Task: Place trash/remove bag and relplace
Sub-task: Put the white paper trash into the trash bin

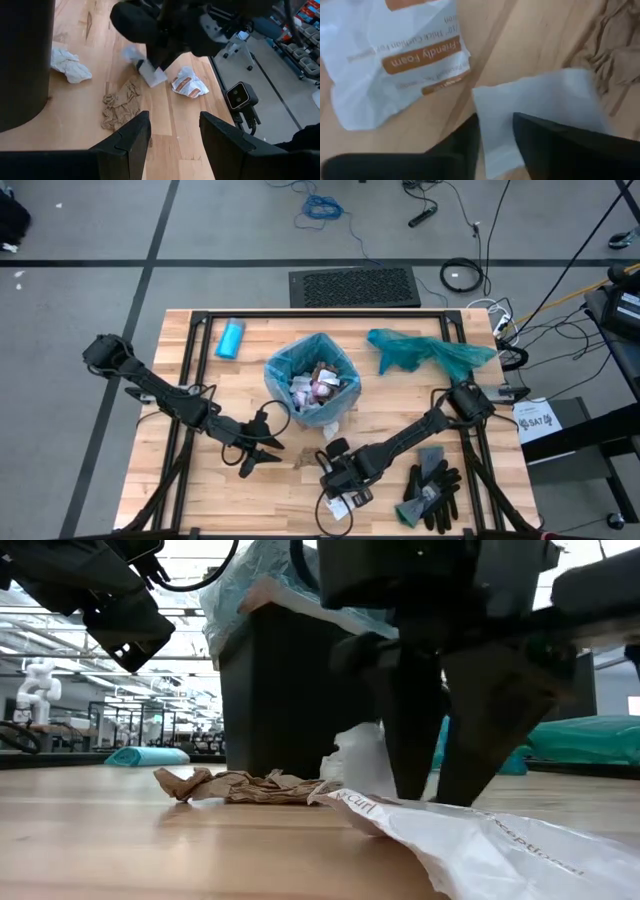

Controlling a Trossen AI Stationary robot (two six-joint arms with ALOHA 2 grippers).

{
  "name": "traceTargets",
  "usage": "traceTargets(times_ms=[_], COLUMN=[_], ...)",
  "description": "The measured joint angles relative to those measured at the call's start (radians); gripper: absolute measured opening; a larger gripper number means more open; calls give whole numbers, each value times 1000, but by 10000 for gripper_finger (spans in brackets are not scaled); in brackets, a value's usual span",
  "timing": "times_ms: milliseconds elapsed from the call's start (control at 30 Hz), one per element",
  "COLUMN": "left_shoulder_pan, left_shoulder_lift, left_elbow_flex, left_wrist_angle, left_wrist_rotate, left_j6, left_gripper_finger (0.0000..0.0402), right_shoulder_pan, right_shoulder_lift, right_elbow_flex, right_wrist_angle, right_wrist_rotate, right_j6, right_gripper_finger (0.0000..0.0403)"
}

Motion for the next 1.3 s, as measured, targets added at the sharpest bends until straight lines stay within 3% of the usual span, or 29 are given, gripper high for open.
traceTargets(times_ms=[133,267,567,833,1133,1300], left_shoulder_pan=[0,0,0,0,0,0], left_shoulder_lift=[0,0,0,0,0,0], left_elbow_flex=[0,0,0,0,0,0], left_wrist_angle=[0,-1,0,0,0,0], left_wrist_rotate=[0,0,0,0,0,0], left_j6=[0,0,0,0,0,0], left_gripper_finger=[173,173,173,173,173,173], right_shoulder_pan=[-5,-5,6,-36,-230,-356], right_shoulder_lift=[-1,-48,-240,-367,-394,-389], right_elbow_flex=[2,12,147,301,332,332], right_wrist_angle=[-15,-63,-109,-102,-62,-59], right_wrist_rotate=[-6,-3,15,200,287,296], right_j6=[79,169,194,197,102,217], right_gripper_finger=[15,3,0,0,0,12])
